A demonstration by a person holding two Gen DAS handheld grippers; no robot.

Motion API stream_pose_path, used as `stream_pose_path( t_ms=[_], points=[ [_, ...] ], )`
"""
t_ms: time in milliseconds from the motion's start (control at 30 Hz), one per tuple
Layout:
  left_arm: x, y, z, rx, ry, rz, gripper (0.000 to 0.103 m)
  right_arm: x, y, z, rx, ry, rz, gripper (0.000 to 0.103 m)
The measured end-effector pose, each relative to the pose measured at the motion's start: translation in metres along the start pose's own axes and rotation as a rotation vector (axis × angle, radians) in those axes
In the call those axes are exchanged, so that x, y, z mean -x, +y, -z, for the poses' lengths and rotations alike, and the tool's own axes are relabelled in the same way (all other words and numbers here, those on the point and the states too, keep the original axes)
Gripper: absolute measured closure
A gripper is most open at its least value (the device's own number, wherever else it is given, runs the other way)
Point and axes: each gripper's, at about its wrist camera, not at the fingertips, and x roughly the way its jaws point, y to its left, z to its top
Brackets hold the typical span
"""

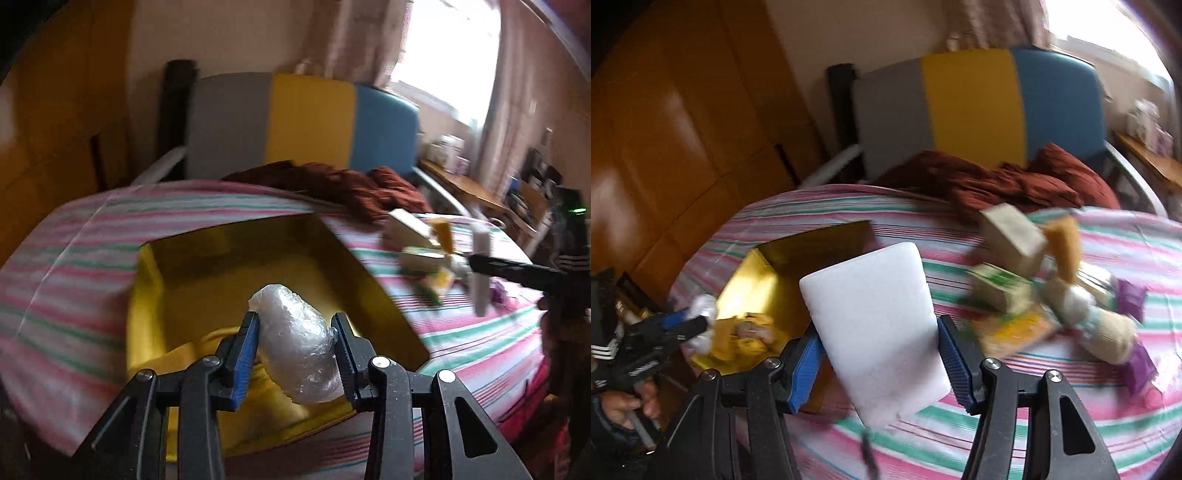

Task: Organize objects
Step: 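Place the bundle and foam block into the gold tray, opening both tools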

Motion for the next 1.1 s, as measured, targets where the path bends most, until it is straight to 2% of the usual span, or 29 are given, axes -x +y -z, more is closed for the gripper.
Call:
stream_pose_path(
  t_ms=[133, 267, 333, 400, 467, 700, 767, 867, 1100],
  points=[
    [0.001, 0.028, 0.014, 0.064, 0.016, -0.048, 0.060, -0.017, 0.044, -0.006, 0.053, 0.012, -0.060, 0.042],
    [0.000, 0.036, 0.022, 0.076, 0.016, -0.072, 0.055, -0.049, 0.076, -0.003, 0.085, 0.073, -0.057, 0.040],
    [0.002, 0.042, 0.027, 0.098, 0.019, -0.057, 0.047, -0.063, 0.086, 0.003, 0.098, 0.122, -0.063, 0.037],
    [0.005, 0.046, 0.031, 0.111, 0.012, -0.058, 0.031, -0.075, 0.094, 0.009, 0.106, 0.164, -0.057, 0.032],
    [0.007, 0.048, 0.032, 0.121, 0.002, -0.065, 0.024, -0.083, 0.099, 0.015, 0.107, 0.185, -0.057, 0.028],
    [0.009, 0.058, 0.032, 0.161, 0.001, -0.094, 0.021, -0.083, 0.099, 0.028, 0.077, 0.205, -0.058, 0.025],
    [0.014, 0.057, 0.030, 0.150, -0.015, -0.114, 0.020, -0.081, 0.101, 0.029, 0.074, 0.199, -0.054, 0.025],
    [0.020, 0.052, 0.025, 0.123, -0.045, -0.150, 0.011, -0.076, 0.103, 0.029, 0.079, 0.187, -0.038, 0.024],
    [0.028, 0.044, 0.020, 0.084, -0.067, -0.158, 0.010, -0.064, 0.108, 0.031, 0.094, 0.151, 0.007, 0.024]
  ],
)
